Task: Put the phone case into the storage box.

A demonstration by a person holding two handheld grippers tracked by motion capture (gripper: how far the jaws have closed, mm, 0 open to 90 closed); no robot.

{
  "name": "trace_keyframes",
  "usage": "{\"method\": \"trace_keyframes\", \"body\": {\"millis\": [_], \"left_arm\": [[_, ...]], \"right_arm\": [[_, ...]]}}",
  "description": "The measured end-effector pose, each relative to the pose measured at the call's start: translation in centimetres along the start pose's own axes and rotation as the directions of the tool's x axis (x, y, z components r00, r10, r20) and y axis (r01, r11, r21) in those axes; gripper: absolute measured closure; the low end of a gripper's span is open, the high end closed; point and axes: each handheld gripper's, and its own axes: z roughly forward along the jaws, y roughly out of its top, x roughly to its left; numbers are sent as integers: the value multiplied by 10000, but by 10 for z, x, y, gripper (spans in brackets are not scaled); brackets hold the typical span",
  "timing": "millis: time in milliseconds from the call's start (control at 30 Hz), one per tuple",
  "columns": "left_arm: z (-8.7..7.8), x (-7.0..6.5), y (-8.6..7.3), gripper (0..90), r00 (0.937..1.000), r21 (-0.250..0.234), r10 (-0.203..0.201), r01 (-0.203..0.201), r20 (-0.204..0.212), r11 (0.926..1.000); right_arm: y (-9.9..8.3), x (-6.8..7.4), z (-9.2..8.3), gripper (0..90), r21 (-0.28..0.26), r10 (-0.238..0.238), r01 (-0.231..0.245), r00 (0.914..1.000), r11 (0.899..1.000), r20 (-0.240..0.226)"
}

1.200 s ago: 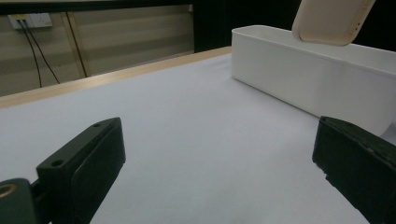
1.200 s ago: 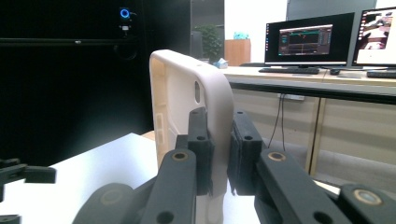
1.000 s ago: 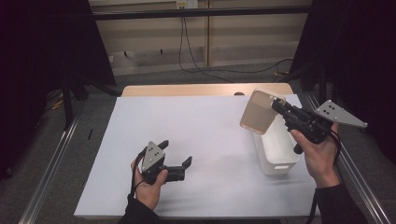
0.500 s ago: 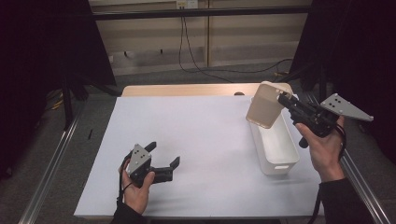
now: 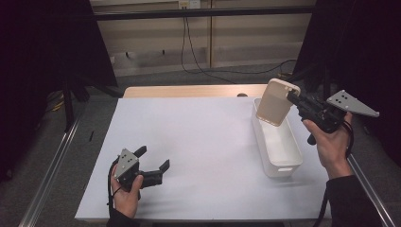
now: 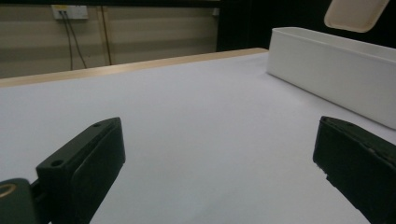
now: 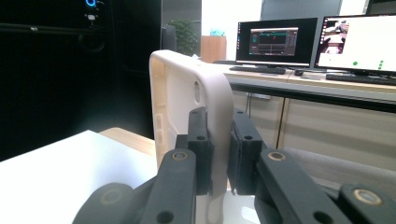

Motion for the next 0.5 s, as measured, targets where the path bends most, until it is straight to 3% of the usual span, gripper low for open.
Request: {"method": "trace_keyframes", "body": {"millis": [100,200,500], "left_arm": [[-2,4,-2,20,9998,-47,-192,191,-62,9998],[-6,4,-5,21,9999,-90,-128,127,-100,9999],[-18,7,-11,20,9995,-84,-85,83,-294,9999]], "right_arm": [[-2,-5,2,817,-67,77,-77,10000,9999,42],[-2,-9,3,817,-372,-26,26,10000,9993,-22],[-2,-27,12,817,-167,-180,185,9995,9997,261]]}}
